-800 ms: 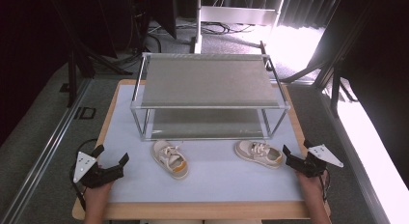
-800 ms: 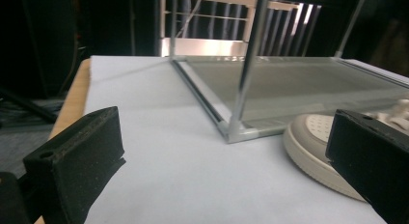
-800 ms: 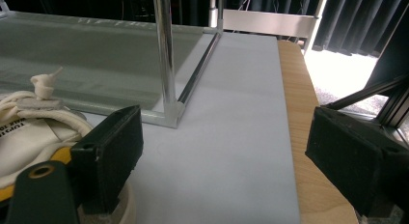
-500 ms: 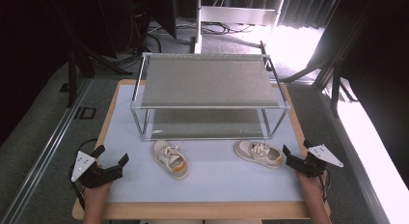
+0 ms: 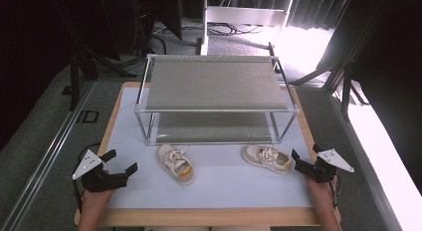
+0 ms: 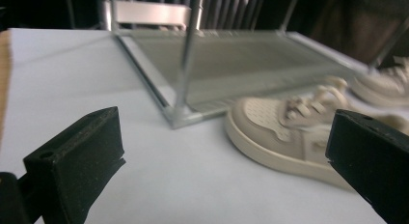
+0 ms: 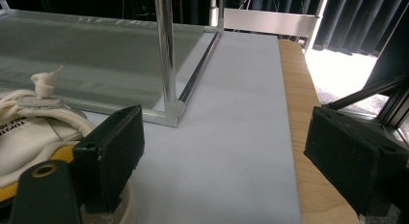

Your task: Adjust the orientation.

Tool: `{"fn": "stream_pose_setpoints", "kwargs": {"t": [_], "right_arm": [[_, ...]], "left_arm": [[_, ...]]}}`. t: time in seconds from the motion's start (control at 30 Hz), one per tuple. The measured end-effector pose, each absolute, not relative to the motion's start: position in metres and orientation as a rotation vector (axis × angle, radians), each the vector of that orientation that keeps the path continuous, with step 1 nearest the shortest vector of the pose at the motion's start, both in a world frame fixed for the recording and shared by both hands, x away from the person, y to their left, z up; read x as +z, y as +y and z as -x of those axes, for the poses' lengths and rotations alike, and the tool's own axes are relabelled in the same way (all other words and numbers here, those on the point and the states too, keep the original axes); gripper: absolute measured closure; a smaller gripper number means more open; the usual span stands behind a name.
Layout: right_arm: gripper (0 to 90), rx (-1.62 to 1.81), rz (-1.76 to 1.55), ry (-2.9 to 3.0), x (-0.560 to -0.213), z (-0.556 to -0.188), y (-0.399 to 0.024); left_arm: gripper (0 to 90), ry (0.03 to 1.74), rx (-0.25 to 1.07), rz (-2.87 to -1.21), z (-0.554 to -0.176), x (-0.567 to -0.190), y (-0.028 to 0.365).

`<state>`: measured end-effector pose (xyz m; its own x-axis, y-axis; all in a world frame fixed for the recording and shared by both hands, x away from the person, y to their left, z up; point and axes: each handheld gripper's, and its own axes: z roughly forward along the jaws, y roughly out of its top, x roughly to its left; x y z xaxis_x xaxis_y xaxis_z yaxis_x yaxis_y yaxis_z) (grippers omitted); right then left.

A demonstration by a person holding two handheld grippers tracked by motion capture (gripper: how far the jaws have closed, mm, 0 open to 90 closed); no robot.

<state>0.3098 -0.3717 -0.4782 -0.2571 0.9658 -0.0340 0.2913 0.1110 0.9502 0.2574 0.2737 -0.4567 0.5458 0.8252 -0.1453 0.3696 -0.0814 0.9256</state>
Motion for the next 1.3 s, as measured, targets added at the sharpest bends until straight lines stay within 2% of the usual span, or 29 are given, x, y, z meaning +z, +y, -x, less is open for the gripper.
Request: {"fn": "stream_pose_setpoints", "kwargs": {"t": [0.3,0.63,0.97,1.3], "right_arm": [[13.5,1.174,-1.245,1.662,-0.478,-0.31,-0.372],[13.5,1.175,-1.244,1.661,-0.478,-0.31,-0.371],[13.5,1.172,-1.242,1.662,-0.478,-0.31,-0.371],[13.5,1.172,-1.24,1.661,-0.478,-0.309,-0.371]], "left_arm": [[0.0,0.916,0.414,-1.961,-0.267,-0.44,0.252],[0.0,0.9,0.302,-2.22,-0.276,-0.435,0.248],[0.0,0.92,0.168,-2.502,-0.279,-0.421,0.248],[0.0,0.994,0.057,-2.671,-0.277,-0.412,0.246]]}}
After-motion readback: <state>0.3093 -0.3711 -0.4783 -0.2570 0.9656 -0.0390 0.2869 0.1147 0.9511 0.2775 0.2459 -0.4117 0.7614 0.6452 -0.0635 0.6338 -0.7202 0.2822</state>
